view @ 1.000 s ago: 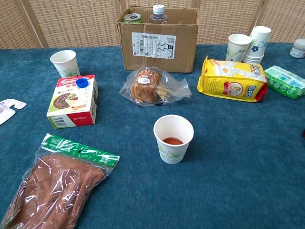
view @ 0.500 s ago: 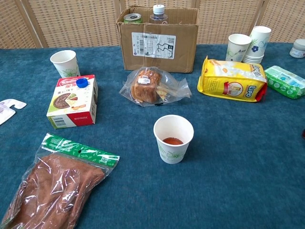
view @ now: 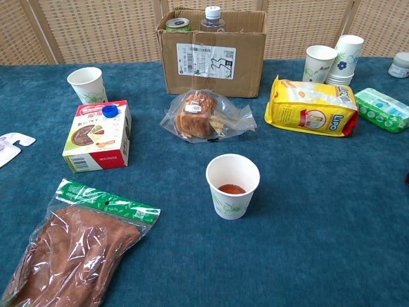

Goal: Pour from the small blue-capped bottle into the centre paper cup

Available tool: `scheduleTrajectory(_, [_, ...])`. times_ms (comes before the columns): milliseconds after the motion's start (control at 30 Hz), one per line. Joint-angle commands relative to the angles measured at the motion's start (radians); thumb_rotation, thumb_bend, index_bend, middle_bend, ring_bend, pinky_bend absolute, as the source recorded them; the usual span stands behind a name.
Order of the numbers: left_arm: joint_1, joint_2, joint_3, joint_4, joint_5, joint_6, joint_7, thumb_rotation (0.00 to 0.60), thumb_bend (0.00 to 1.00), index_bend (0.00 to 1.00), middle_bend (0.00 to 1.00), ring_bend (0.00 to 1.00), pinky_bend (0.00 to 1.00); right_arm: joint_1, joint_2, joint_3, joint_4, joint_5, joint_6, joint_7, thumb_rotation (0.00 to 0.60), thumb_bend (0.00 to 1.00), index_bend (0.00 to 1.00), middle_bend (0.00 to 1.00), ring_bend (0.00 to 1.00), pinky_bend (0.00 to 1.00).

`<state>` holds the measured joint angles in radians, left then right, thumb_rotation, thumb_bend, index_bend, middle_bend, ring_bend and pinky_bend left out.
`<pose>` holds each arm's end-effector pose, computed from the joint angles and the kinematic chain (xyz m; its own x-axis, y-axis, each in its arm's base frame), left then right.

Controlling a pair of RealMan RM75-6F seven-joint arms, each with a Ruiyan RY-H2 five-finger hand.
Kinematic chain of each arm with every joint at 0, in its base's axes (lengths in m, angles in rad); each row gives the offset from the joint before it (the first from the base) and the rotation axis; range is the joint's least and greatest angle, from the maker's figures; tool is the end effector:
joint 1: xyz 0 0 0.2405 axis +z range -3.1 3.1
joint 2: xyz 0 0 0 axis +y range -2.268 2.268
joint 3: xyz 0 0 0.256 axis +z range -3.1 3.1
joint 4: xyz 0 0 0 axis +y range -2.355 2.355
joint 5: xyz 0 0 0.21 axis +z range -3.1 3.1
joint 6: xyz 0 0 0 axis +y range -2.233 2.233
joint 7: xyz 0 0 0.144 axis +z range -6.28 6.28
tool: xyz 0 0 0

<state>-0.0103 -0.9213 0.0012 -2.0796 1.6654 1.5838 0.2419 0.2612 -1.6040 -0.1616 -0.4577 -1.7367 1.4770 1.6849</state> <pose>-0.2182 0.1454 0.1872 0.3707 -0.0379 0.9280 0.9228 -0.0978 -0.3727 -0.3951 -0.2301 0.0846 -0.4689 -0.4205 0.7767 -0.8493 -0.0268 -0.5272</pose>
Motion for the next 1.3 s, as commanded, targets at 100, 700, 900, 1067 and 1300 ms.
scheduleTrajectory(100, [0.002, 0.001, -0.001, -0.003, 0.001, 0.002, 0.004, 0.6, 0.25, 0.0, 0.0, 0.0, 0.0, 0.009, -0.007, -0.011, 0.0, -0.011, 0.0, -0.006, 0.6, 0.0, 0.0, 0.0, 0.0, 0.0])
scheduleTrajectory(700, [0.005, 0.001, -0.004, -0.012, -0.004, 0.0, 0.024, 0.6, 0.25, 0.0, 0.0, 0.0, 0.0, 0.014, -0.038, -0.022, 0.031, -0.002, -0.024, 0.011, 0.6, 0.23, 0.08, 0.06, 0.0, 0.0])
scheduleTrajectory(900, [0.006, -0.001, -0.004, -0.012, -0.006, -0.002, 0.028, 0.6, 0.25, 0.0, 0.0, 0.0, 0.0, 0.012, -0.048, -0.023, 0.042, 0.0, -0.029, 0.011, 0.6, 0.48, 0.21, 0.28, 0.0, 0.15])
scheduleTrajectory(1067, [0.005, -0.002, -0.003, -0.014, -0.003, -0.004, 0.031, 0.6, 0.25, 0.0, 0.0, 0.0, 0.0, 0.009, -0.053, -0.017, 0.042, 0.009, -0.025, 0.008, 0.6, 0.72, 0.31, 0.37, 0.0, 0.3])
scheduleTrajectory(1300, [0.004, -0.004, -0.003, -0.016, -0.002, -0.009, 0.036, 0.6, 0.25, 0.0, 0.0, 0.0, 0.0, -0.001, -0.057, 0.012, 0.028, 0.037, -0.003, -0.033, 0.6, 0.83, 0.41, 0.5, 0.14, 0.58])
